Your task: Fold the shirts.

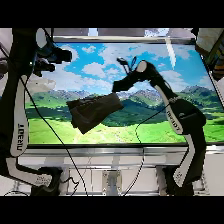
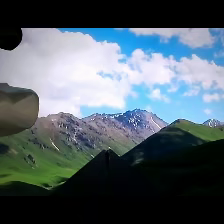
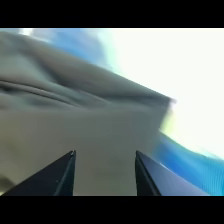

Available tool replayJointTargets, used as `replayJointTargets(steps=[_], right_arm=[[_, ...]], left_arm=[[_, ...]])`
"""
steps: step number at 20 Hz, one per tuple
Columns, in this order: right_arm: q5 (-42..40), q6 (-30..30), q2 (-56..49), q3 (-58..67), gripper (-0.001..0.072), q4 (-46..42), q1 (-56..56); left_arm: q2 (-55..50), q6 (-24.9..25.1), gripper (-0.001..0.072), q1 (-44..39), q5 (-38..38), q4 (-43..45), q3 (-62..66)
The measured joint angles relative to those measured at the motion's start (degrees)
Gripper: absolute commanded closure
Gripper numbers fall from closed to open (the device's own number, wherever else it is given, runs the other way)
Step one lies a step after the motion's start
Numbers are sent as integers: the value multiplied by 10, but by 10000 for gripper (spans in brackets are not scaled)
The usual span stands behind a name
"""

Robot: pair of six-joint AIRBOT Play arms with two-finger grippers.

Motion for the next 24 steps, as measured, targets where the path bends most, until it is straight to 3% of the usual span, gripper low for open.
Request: replayJointTargets(steps=[4,7,18,20,24], right_arm=[[99,8,-36,3,271,45,-84],[124,1,-69,4,270,104,-107],[95,-24,-163,5,282,265,-43],[87,-31,-167,5,691,291,-25],[85,-38,-161,6,688,318,-31]], left_arm=[[0,-9,699,0,9,-16,-2],[0,-14,699,0,13,-21,-3],[0,-19,699,0,16,-24,-3],[0,-19,699,0,16,-24,-3],[0,-19,699,0,10,-24,-3]])
